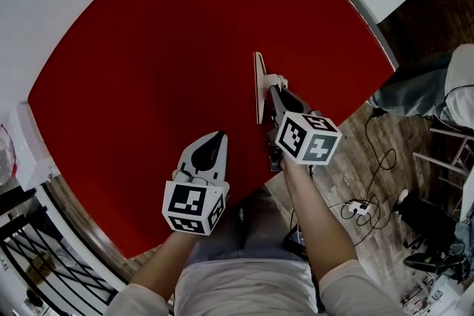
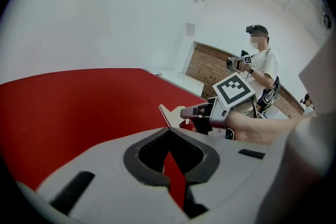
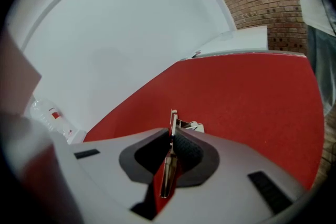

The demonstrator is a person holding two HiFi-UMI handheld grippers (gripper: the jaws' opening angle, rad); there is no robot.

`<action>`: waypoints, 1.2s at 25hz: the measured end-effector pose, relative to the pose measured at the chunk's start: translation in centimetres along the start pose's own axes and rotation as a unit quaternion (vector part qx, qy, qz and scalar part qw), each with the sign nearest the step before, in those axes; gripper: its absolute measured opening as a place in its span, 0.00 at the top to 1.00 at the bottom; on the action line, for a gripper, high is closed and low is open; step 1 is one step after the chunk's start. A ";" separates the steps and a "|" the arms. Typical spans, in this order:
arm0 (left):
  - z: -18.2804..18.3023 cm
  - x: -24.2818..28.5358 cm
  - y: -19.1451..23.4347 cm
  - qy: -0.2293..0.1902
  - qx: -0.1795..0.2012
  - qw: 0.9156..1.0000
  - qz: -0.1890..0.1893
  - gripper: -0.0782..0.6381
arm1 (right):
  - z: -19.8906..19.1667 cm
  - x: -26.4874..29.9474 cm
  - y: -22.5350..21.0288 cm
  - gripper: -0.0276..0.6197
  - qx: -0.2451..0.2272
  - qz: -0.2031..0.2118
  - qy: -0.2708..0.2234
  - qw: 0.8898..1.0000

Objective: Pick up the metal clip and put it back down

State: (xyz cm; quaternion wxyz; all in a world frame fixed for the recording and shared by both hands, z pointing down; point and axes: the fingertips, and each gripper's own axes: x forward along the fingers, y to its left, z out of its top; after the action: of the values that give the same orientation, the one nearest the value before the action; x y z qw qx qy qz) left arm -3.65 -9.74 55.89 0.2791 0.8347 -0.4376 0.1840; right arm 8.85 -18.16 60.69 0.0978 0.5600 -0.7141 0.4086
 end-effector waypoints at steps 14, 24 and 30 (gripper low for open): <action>1.9 -2.2 0.5 -0.021 -0.005 1.000 0.015 0.88 | 0.9 -2.5 3.1 0.92 -0.062 0.011 -0.001 0.998; 4.5 -5.9 -0.6 -0.043 0.006 0.999 0.027 0.88 | 2.6 -8.7 7.7 0.92 -0.110 0.031 -0.027 0.993; 6.0 -9.3 -1.2 -0.065 -0.003 0.997 0.043 0.88 | 3.4 -13.1 10.4 0.92 -0.127 0.049 -0.039 0.990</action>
State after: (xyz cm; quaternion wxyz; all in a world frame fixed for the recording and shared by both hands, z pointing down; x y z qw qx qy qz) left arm -7.39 -7.13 45.73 0.2447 0.8244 -0.4908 0.1402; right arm 5.37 -10.69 45.76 0.1200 0.5226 -0.7903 0.2965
